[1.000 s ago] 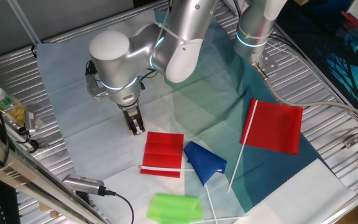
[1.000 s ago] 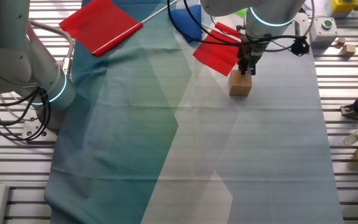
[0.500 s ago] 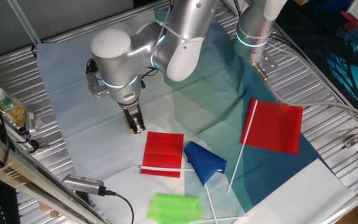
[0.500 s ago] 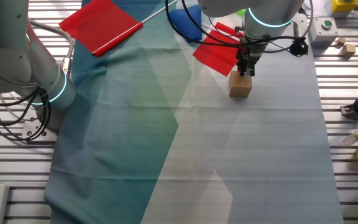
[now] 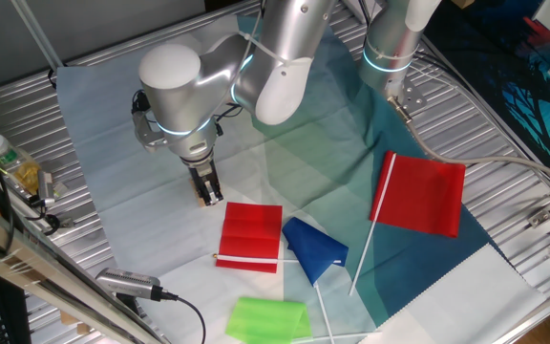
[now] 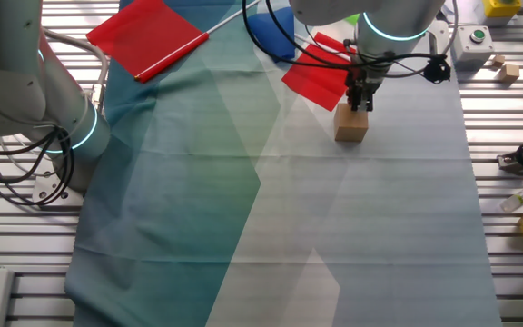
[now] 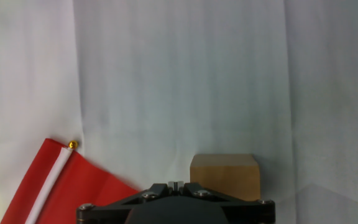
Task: Approach and touch the side of the small block
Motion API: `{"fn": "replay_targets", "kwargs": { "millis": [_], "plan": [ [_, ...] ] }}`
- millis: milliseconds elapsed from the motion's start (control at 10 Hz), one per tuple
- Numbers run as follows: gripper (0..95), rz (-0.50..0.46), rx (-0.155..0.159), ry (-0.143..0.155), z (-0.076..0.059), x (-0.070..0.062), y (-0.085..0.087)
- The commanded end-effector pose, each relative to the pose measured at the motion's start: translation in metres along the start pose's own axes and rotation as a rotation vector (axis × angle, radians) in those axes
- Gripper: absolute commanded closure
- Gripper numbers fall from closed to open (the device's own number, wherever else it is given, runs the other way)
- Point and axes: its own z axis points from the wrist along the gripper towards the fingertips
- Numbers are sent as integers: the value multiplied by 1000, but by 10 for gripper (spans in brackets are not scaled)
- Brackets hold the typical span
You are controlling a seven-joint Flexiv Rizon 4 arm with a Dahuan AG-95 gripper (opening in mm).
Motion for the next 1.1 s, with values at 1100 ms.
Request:
{"fn": "replay_targets", "kwargs": {
  "millis": [1100],
  "plan": [
    [950, 4, 1, 5, -3, -10, 4]
  ]
}}
